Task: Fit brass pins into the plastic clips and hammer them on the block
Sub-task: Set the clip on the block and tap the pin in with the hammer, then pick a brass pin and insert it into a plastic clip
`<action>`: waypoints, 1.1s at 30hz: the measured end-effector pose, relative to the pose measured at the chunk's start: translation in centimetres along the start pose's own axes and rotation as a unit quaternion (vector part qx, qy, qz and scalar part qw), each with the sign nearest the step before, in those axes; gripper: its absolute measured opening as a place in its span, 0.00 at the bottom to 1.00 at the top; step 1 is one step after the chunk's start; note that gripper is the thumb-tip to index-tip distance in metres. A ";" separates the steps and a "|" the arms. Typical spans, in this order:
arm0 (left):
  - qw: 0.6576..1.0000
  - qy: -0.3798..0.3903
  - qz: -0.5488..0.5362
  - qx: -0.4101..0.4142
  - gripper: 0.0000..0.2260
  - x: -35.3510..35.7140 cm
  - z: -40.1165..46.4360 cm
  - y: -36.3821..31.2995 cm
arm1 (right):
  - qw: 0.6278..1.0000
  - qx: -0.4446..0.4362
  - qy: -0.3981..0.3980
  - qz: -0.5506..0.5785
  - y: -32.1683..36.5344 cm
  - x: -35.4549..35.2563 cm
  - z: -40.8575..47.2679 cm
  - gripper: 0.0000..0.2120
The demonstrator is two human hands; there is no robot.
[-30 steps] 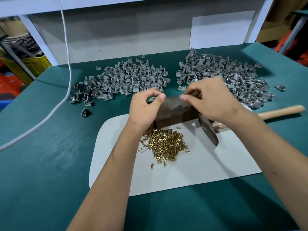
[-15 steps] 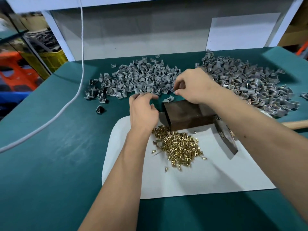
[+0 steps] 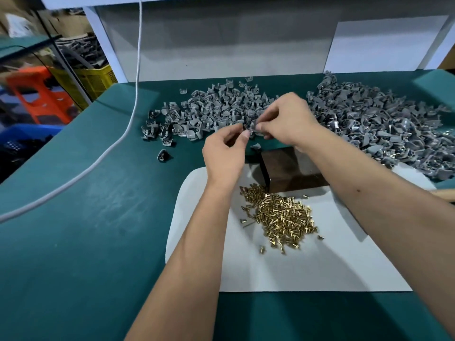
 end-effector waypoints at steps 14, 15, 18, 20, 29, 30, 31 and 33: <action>0.943 -0.064 -0.317 -0.083 0.06 -1.1 0.7 0.0 | 0.885 -0.260 0.332 -0.197 3.2 1.2 -11.0 0.05; 0.945 -0.064 -0.310 -0.078 0.06 -1.0 0.6 0.1 | 0.885 -0.258 0.334 -0.194 3.1 1.5 -11.2 0.05; 0.948 -0.059 -0.303 -0.075 0.07 -0.9 0.6 0.1 | 0.887 -0.255 0.337 -0.187 2.9 2.0 -11.5 0.04; 0.944 -0.053 -0.312 -0.088 0.07 -1.0 0.7 0.0 | 0.885 -0.258 0.340 -0.188 3.0 2.1 -11.7 0.05; 0.946 -0.025 -0.308 -0.100 0.09 -0.7 0.5 -0.1 | 0.884 -0.277 0.326 -0.190 2.8 2.6 -12.9 0.08; 0.946 -0.020 -0.308 -0.099 0.10 -0.7 0.5 -0.1 | 0.885 -0.284 0.315 -0.192 2.7 2.5 -13.0 0.08; 0.946 -0.012 -0.309 -0.096 0.11 -0.6 0.4 -0.2 | 0.890 -0.292 0.296 -0.188 2.6 2.1 -13.0 0.06; 0.947 0.017 -0.308 -0.091 0.13 -0.5 0.2 -0.5 | 0.911 -0.298 0.240 -0.155 2.1 0.8 -12.8 0.04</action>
Point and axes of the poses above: each hand's wrist, its own z-axis towards the middle knuckle, its own x-axis out of the palm, y = z × x, the point moved 1 cm from there along z, towards the middle knuckle, and after that the axes turned 3 degrees about -x, right-handed, at the moved point
